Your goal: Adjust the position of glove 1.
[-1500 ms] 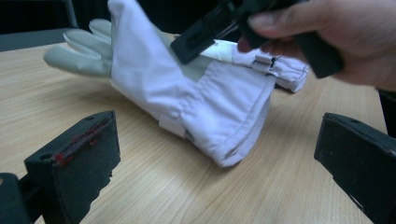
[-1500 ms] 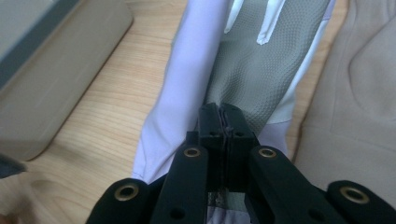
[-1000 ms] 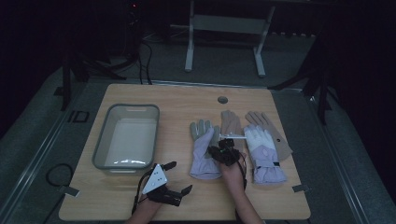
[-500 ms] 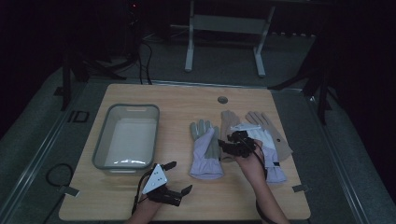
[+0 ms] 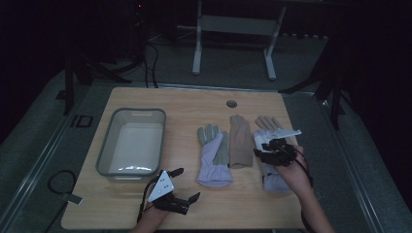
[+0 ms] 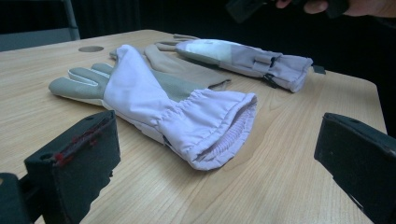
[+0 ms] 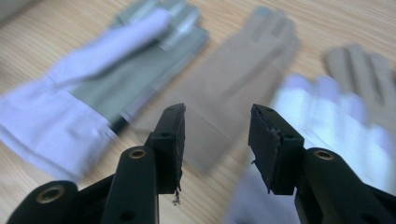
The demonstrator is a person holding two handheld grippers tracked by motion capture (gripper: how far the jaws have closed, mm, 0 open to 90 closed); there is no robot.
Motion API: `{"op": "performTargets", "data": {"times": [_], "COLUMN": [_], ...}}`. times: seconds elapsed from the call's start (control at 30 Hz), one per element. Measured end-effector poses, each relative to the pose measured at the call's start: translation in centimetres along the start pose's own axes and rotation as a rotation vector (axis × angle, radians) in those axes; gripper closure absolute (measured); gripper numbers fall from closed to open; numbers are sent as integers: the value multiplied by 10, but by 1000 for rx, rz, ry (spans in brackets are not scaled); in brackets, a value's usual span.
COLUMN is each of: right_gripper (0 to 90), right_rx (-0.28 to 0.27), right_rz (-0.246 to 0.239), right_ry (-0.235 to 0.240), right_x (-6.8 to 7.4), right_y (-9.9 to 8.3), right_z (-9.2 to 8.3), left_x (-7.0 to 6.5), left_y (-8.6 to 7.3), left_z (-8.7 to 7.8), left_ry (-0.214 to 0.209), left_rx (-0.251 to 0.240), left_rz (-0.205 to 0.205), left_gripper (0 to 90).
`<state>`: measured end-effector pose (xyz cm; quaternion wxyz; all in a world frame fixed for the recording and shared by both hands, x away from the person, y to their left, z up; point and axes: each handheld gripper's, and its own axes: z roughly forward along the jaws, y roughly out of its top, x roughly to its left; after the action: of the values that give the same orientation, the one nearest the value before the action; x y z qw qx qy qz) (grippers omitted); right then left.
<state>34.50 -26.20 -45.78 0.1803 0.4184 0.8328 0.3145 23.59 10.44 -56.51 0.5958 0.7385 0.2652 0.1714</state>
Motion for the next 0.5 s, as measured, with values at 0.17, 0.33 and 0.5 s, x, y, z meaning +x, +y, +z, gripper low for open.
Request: {"op": "performTargets", "data": {"times": [0.17,0.33,0.5], "right_gripper": [565,569,562], "right_rx": [7,16,33], "right_rz": [-1,-7,-42], "right_ry": [-21,-32,-17], "right_x": [-20,-40,-55], "right_y": [-14,-28,-42], "right_z": [-16,-26,-25], "left_x": [0,0,0], "left_y": [0,0,0], "left_z": [0,0,0], "left_ry": [0,-1,2], "left_rx": [-1,2,4], "left_rz": [-1,-3,-2], "left_gripper": [2,2,2]}}
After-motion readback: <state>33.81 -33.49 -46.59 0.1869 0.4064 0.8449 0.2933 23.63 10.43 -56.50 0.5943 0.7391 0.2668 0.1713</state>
